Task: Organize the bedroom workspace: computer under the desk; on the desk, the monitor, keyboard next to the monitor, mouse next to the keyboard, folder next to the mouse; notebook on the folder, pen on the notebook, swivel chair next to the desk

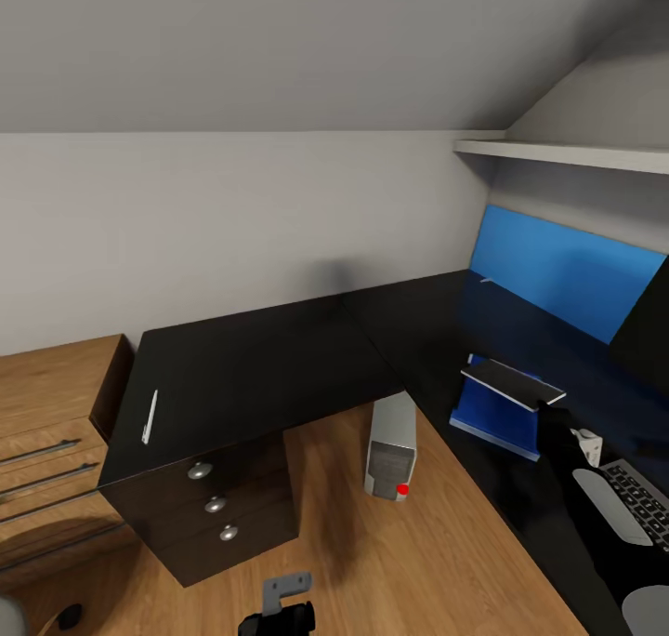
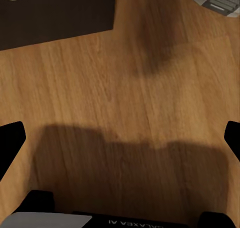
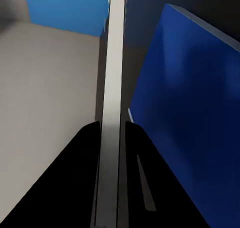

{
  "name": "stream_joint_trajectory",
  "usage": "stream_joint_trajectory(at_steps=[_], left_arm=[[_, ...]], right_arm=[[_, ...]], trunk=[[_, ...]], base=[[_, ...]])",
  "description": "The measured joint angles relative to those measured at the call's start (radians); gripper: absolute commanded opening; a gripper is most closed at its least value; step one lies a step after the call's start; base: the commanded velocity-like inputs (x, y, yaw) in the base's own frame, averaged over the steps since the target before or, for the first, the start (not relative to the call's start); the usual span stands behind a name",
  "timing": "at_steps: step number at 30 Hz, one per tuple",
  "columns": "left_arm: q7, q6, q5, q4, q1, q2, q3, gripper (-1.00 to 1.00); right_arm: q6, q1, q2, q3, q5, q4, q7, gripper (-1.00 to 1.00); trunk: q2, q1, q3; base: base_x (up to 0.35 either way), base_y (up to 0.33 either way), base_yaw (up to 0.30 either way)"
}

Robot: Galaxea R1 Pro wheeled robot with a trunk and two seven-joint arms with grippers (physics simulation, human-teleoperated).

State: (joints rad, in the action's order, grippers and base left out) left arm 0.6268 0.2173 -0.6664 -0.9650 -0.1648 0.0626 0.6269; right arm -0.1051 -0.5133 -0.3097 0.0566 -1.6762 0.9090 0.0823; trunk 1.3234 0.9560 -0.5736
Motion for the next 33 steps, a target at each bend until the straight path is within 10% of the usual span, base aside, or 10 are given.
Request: stream_joint_trajectory(at_steps=[33], left_arm=[[0.0, -0.001, -0.001, -0.026, 0.0, -0.002, -0.001, 1.0]], right_arm=[[0.0, 0.0, -0.001, 0.0, 0.02, -0.001, -0.002, -1.0]], trunk=[[0.049, 0.027, -0.022]], base=[[0.026, 0.0, 0.0]])
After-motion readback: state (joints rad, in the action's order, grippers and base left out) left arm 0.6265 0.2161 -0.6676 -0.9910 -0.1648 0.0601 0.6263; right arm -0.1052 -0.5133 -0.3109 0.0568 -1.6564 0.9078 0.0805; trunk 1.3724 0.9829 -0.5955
